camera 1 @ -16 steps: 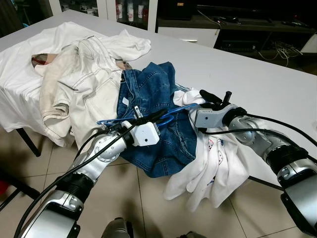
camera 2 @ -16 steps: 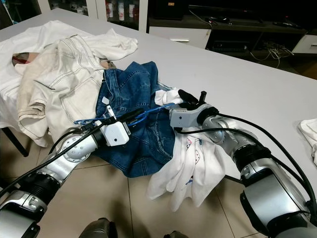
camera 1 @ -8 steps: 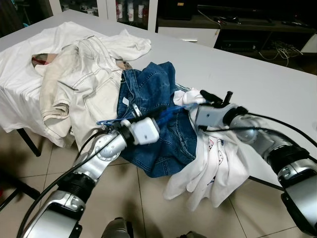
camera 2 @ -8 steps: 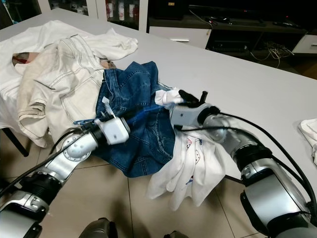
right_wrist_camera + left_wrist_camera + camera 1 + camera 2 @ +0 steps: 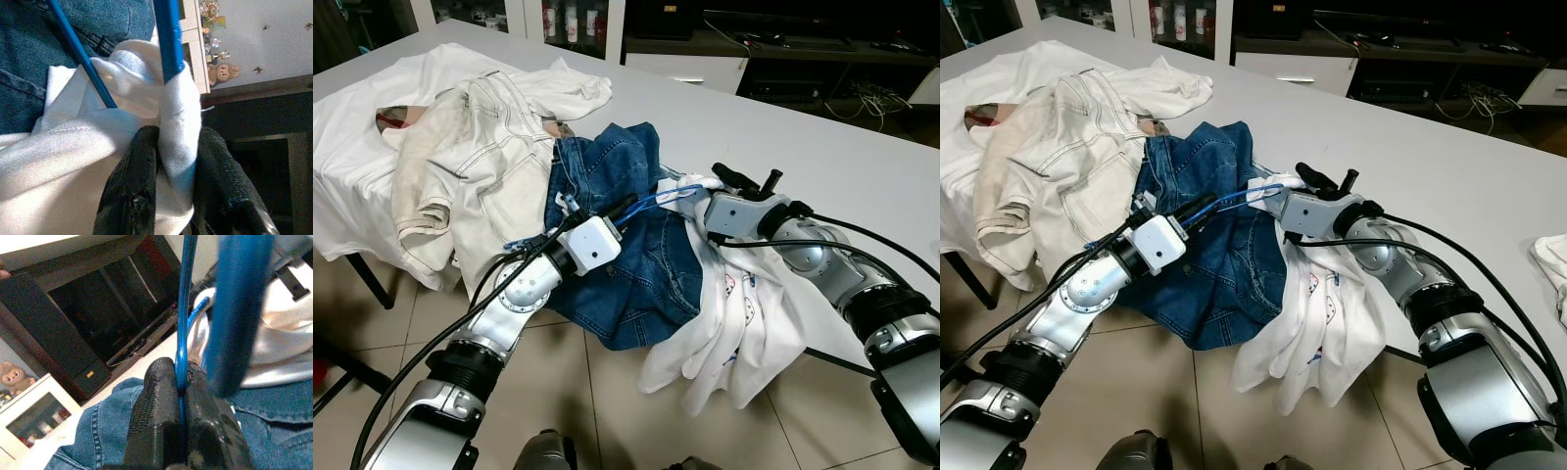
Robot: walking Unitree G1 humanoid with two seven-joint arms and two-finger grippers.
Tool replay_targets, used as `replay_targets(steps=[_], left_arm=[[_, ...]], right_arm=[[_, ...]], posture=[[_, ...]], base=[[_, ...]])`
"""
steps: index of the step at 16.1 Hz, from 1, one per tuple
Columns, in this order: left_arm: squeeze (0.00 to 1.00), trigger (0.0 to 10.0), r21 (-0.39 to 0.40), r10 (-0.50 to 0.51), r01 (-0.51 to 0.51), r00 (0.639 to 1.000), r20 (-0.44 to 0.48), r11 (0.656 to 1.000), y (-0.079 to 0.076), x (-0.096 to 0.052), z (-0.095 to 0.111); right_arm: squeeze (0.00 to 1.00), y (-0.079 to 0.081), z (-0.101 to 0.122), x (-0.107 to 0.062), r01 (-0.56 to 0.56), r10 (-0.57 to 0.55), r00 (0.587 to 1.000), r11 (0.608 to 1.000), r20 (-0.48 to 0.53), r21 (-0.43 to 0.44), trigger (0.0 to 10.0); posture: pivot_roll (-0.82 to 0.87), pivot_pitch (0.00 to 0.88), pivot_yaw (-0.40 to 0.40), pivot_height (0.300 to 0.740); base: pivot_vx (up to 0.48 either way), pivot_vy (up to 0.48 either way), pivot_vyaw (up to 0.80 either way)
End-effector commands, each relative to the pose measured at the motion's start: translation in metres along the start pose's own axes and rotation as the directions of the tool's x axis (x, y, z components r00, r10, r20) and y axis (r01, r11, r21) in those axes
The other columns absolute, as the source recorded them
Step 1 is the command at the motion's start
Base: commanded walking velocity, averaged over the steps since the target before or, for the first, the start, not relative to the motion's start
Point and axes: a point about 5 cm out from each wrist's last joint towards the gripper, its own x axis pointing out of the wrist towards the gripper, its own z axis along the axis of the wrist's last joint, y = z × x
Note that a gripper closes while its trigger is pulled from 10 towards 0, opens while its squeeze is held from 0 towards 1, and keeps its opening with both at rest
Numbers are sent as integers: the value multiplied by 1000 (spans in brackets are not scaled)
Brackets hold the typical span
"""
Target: Hang hanger
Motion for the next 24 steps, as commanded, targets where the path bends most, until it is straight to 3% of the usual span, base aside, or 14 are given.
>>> replay_targets(steps=[1,5,9,11,12,13,14,16,19,22,23,24], left_arm=[[0,10000,54,68,-68,998,15,996,19,-13,0],[0,10000,139,-22,27,999,-35,990,15,-22,-6],[0,10000,148,47,-41,998,-38,988,32,-25,-5],[0,10000,102,131,-129,991,-17,986,42,-23,-1],[0,10000,66,173,-172,985,-6,983,45,-21,2],[0,10000,49,186,-186,983,0,981,46,-20,3],[0,10000,27,191,-191,981,12,981,43,-15,6],[0,10000,24,166,-166,986,17,986,37,-11,7],[0,10000,30,137,-137,990,12,990,30,-8,7],[0,10000,58,108,-108,994,2,992,25,-8,6],[0,10000,64,99,-99,995,-1,993,24,-8,5],[0,10000,72,86,-86,996,-4,994,22,-8,5]], right_arm=[[0,-4,-63,-36,-11,8,941,1000,-338,-9,10000],[0,-14,-68,-39,-35,7,933,997,-359,-73,10000],[0,-16,-74,-43,-60,26,921,996,-389,-74,10000],[0,-9,-72,-41,-40,65,921,997,-384,72,10000],[0,-3,-66,-38,-30,95,934,982,-346,187,10000],[0,0,-59,-34,-27,105,946,968,-305,249,10000],[0,1,-40,-24,-25,94,979,937,-182,348,10000],[0,-7,-21,-17,-24,56,996,908,-63,419,10000],[0,-28,-23,-15,62,-22,997,821,-76,567,10000],[0,-31,-18,-19,55,-42,998,812,-35,582,10000],[1000,-33,-14,-21,39,-42,999,843,-6,536,10000],[1000,-32,-10,-22,2,-14,1000,890,23,457,10000]], posture=[[117,0,-80,710],[121,0,-78,710],[124,0,-80,710],[125,0,-81,710],[125,0,-81,710],[125,0,-80,710],[121,0,-76,710],[116,0,-74,710],[113,0,-74,710],[106,0,-77,710],[106,0,-77,710],[106,0,-77,710]], base=[[0,0,0],[0,0,0],[0,0,0],[0,0,0],[0,0,0],[0,0,0],[0,0,0],[0,0,0],[0,0,0],[0,0,0],[0,0,0],[0,0,0]])
